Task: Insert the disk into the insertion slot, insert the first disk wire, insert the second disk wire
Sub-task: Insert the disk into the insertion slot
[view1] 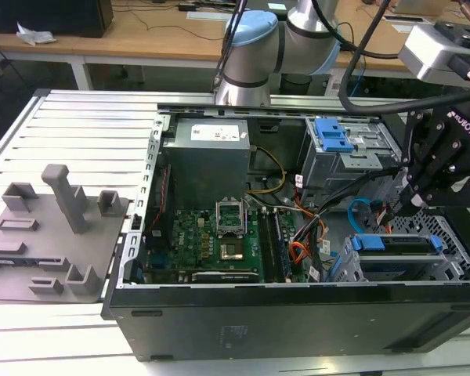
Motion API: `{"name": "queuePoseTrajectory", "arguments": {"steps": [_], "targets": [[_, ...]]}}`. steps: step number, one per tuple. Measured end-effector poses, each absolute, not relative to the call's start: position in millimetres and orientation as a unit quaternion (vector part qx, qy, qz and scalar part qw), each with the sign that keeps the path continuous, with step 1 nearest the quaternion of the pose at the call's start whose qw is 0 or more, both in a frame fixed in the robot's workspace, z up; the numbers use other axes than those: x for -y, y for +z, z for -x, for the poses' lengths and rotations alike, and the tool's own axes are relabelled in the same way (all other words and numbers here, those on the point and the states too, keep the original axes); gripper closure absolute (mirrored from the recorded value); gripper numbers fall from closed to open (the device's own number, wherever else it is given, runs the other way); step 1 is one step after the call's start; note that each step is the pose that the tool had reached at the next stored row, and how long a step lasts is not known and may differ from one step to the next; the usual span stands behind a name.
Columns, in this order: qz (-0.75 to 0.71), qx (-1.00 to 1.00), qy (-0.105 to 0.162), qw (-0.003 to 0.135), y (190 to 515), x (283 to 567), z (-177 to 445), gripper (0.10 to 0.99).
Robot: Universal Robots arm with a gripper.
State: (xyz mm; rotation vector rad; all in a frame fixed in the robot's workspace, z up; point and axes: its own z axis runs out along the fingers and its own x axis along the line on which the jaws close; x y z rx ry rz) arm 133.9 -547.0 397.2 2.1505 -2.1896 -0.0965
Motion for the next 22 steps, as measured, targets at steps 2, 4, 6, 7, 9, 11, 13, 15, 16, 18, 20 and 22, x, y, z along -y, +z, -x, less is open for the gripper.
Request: {"name": "queuePoseTrajectory", "arguments": {"steps": [2,4,6,7,9,11,13,15,16,18,20,22], "targets": [[-0.700,0.713,-0.032,0.036,397,546,-137,0.980],[-0.700,0.713,-0.032,0.036,395,546,-139,0.980],[-0.700,0.713,-0.032,0.036,388,546,-140,0.980],[-0.700,0.713,-0.032,0.037,385,546,-141,0.980],[-0.700,0.713,-0.033,0.037,381,546,-142,0.980],[-0.700,0.713,-0.033,0.037,377,546,-144,0.980],[-0.700,0.713,-0.033,0.037,372,546,-146,0.980],[-0.700,0.713,-0.033,0.037,370,546,-149,0.980],[-0.700,0.713,-0.033,0.037,370,546,-152,0.980],[-0.700,0.713,-0.033,0.037,369,546,-156,0.980],[-0.700,0.713,-0.033,0.037,368,546,-157,0.980],[-0.700,0.713,-0.033,0.037,366,546,-157,0.980]]}}
